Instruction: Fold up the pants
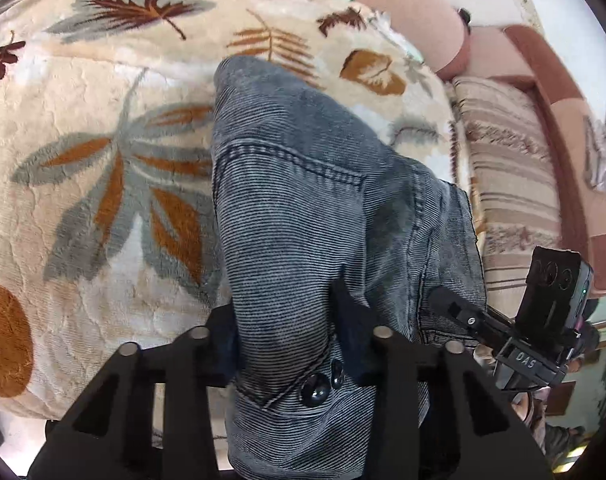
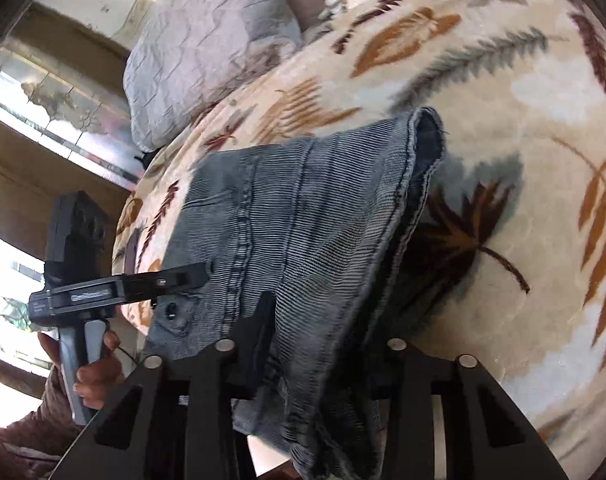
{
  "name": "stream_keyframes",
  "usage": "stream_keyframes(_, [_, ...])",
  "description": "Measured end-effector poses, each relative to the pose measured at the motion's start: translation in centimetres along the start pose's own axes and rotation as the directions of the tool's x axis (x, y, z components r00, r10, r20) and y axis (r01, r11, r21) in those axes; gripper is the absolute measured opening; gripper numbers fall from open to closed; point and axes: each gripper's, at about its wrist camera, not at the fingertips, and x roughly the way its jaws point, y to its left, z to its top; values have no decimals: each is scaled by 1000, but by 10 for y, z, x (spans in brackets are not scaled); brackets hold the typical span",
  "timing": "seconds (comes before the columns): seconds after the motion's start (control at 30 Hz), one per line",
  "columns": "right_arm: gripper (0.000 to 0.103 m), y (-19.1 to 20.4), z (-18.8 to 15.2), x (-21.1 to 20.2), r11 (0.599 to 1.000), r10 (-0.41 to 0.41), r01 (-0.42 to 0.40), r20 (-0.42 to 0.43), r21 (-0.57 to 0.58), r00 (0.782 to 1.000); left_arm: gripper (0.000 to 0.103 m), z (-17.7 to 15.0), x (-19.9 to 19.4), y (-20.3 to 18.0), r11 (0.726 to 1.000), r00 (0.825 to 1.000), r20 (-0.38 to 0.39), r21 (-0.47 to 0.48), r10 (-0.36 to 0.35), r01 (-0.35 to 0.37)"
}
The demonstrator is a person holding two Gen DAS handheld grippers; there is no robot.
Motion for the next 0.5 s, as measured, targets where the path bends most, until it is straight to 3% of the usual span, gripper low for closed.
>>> stream_keyframes(0.13, [31, 28, 29, -13, 998, 54, -53, 36, -41, 998, 35, 18, -28, -2, 1000, 997, 68, 1, -23, 23])
stream_keyframes(0.23, [31, 47, 52, -17, 994, 90, -85, 79, -70, 993, 37, 39, -58, -2, 999, 987, 159, 21, -28, 25])
stream_keyframes(0.3, [34, 57, 68, -17, 993, 84, -73, 116, -98, 990, 51, 55, -63, 3, 1000, 980, 200, 15, 24, -27])
stream_keyframes(0.33, [35, 59, 76, -12, 994, 29, -13, 142, -108, 989, 58, 63, -61, 7, 995, 971, 220, 16, 89, -94])
stream_keyframes(0.4, [58, 61, 88, 11, 975, -155, 177, 159, -133, 975, 60, 73, -50, 18, 964, 938, 229, -5, 259, -265])
stream_keyframes(0.47, [59, 53, 91, 30, 934, -307, 326, 135, -145, 942, 60, 74, -40, 31, 950, 931, 192, -22, 310, -312])
stream_keyframes(0.5, [59, 48, 89, 34, 935, -313, 329, 124, -131, 941, 60, 72, -38, 35, 951, 933, 188, -32, 306, -306])
